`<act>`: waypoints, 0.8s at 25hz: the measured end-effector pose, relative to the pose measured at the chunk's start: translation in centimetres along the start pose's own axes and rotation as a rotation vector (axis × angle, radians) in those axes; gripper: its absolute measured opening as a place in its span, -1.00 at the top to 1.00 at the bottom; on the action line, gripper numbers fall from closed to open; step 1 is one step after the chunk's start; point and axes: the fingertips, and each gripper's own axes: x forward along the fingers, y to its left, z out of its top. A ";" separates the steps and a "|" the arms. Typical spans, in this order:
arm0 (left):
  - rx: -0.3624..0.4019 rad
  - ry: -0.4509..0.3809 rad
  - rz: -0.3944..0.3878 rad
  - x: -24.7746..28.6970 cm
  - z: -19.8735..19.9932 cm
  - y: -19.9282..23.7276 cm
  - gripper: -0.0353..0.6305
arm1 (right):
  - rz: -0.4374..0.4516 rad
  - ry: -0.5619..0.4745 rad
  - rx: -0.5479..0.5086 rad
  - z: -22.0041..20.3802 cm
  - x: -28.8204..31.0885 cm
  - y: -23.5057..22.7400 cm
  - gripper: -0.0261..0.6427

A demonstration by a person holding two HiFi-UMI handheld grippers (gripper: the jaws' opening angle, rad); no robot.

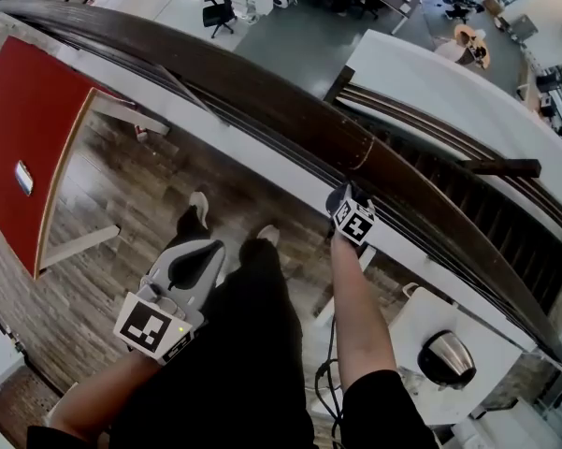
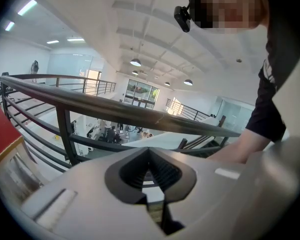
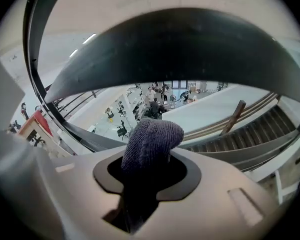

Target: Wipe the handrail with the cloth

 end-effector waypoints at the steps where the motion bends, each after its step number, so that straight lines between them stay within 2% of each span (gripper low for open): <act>1: 0.005 -0.016 0.008 0.0 0.5 0.3 0.90 | 0.000 -0.004 0.001 0.2 -0.6 0.1 0.58; 8: 0.019 -0.094 -0.024 0.3 2.8 2.0 0.90 | 0.017 -0.077 0.021 1.2 -7.0 2.3 0.58; 12: 0.038 -0.161 -0.014 0.8 4.5 3.7 0.90 | 0.027 -0.114 0.033 1.4 -12.6 4.7 0.58; 20: 0.044 -0.207 -0.177 1.8 6.3 3.0 0.90 | 0.021 -0.326 0.109 5.8 -24.5 9.4 0.58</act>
